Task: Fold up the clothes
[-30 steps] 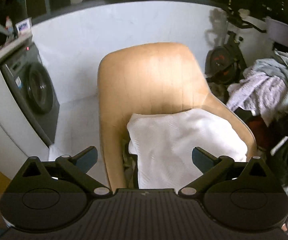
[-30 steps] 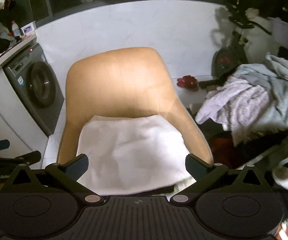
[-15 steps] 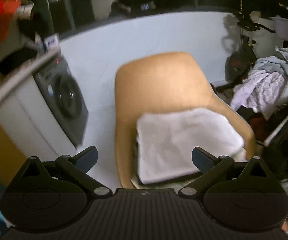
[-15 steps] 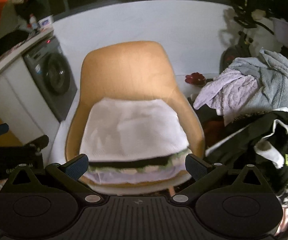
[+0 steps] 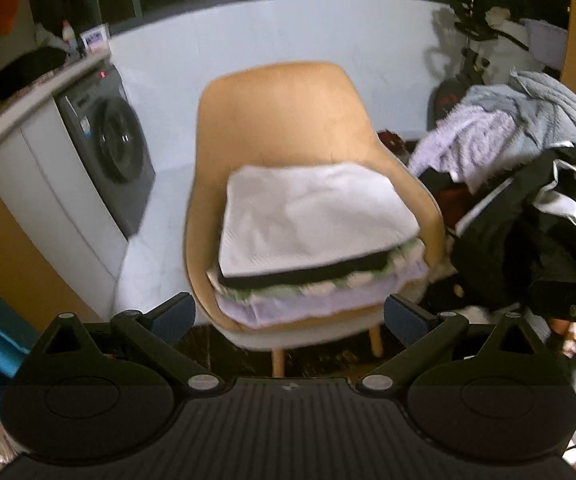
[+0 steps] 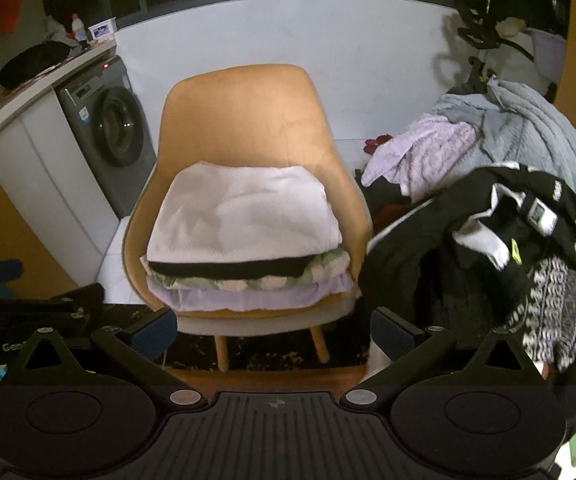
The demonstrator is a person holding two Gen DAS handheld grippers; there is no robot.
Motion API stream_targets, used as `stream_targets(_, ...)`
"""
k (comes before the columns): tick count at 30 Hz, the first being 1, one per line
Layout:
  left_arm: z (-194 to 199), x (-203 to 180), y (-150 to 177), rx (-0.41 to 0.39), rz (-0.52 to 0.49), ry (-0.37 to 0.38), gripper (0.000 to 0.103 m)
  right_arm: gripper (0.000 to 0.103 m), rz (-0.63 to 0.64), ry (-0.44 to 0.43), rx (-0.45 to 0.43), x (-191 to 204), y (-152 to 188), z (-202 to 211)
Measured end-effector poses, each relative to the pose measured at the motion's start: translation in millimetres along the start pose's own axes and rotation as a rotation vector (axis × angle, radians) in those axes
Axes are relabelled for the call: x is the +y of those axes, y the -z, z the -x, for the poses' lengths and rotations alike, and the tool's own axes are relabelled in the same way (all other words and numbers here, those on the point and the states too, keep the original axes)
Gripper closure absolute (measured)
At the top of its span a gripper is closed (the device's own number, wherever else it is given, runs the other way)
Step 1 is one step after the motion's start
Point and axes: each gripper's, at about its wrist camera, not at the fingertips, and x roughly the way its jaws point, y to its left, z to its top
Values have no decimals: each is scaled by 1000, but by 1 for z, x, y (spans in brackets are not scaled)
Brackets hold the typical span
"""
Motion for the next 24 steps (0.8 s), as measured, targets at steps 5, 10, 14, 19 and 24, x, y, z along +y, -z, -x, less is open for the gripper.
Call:
stream_targets(5, 16, -7, 15, -10, 34, 35, 1, 1, -11, -14, -1, -6, 17, 16)
stream_targets(10, 24, -17, 18, -23, 18, 48, 1, 1, -41, 3, 0, -16, 26, 25)
stream_targets(14, 24, -17, 17, -14, 27, 59, 1, 1, -66, 20, -10, -22, 25, 31)
stream_targets(19, 26, -12, 20, -16, 41, 64, 1, 1, -57, 33, -14, -18, 21, 32)
stream_targets(24, 25, -3, 22, -5, 69, 61, 1, 1, -16, 20, -19, -5, 19, 31)
